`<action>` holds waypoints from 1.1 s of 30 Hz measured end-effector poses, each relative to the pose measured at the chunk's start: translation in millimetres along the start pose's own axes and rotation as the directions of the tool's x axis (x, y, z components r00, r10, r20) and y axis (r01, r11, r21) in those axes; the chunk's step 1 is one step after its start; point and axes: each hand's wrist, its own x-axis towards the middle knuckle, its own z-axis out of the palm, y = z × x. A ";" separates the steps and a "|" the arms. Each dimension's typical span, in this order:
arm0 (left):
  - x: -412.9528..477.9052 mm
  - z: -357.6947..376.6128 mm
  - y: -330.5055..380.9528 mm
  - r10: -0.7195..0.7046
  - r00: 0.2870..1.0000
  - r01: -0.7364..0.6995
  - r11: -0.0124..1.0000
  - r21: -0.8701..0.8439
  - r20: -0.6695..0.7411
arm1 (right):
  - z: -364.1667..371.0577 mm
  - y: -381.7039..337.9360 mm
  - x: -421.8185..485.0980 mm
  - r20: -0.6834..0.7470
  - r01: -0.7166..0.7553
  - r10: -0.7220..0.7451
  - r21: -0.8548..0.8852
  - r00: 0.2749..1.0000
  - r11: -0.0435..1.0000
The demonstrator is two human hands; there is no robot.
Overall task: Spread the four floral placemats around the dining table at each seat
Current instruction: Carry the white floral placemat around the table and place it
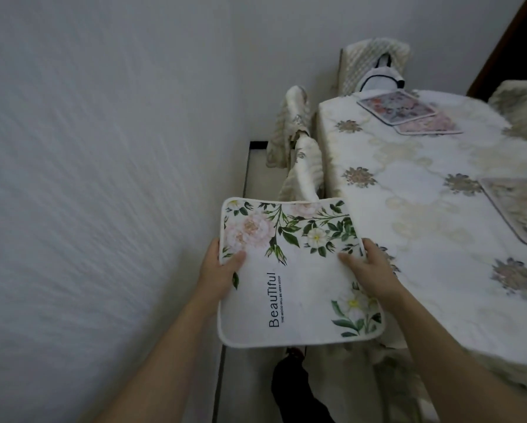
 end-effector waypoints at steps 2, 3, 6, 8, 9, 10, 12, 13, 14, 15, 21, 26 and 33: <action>34.1 14.2 8.9 0.001 1.000 -0.002 1.000 0.010 0.024 | -6.8 0.3 27.9 -0.027 -0.018 0.018 0.016 0.999 1.000; 52.9 22.4 13.9 0.001 0.999 -0.002 1.000 0.020 0.037 | -10.7 0.6 43.3 -0.042 -0.023 0.024 0.025 0.999 0.999; 116.7 53.0 30.4 0.010 0.997 -0.014 0.998 0.058 0.078 | -23.8 -2.9 93.8 -0.097 -0.018 0.024 0.060 0.995 0.998; 157.4 77.2 46.3 0.022 0.992 -0.031 0.997 0.070 0.121 | -33.5 -6.7 128.7 -0.141 -0.028 0.039 0.078 0.989 0.997; 175.4 89.7 53.6 0.023 0.989 -0.035 0.996 0.082 0.144 | -39.6 -7.8 143.9 -0.167 -0.036 0.050 0.084 0.985 0.996; 195.7 104.3 60.9 0.021 0.985 -0.037 0.995 0.093 0.171 | -47.5 -10.4 159.9 -0.190 -0.042 0.059 0.092 0.980 0.995; 221.9 122.8 72.4 0.028 0.977 -0.051 0.994 0.101 0.211 | -56.9 -15.7 179.3 -0.203 -0.039 0.059 0.098 0.977 0.994; 240.5 135.4 80.1 0.038 0.971 -0.065 0.992 0.105 0.236 | -64.5 -19.8 193.5 -0.218 -0.039 0.059 0.095 0.974 0.995; 257.3 147.7 85.9 0.044 0.964 -0.076 0.991 0.114 0.262 | -72.5 -22.8 205.9 -0.240 -0.041 0.062 0.091 0.969 0.995; 272.5 159.4 90.1 0.048 0.958 -0.086 0.989 0.122 0.283 | -79.9 -25.3 216.3 -0.263 -0.044 0.068 0.094 0.962 0.995; 337.2 225.4 104.6 0.039 0.900 -0.091 0.991 0.101 0.434 | -117.3 -26.7 256.0 -0.384 -0.071 0.119 0.135 0.916 0.988; 384.2 283.6 105.7 0.030 0.831 -0.143 0.977 0.161 0.556 | -142.7 -14.8 269.3 -0.502 -0.104 0.186 0.187 0.845 0.977; 438.1 373.3 90.9 -0.070 0.617 -0.173 0.960 0.222 0.784 | -154.0 4.0 267.7 -0.710 -0.175 0.318 0.270 0.628 0.947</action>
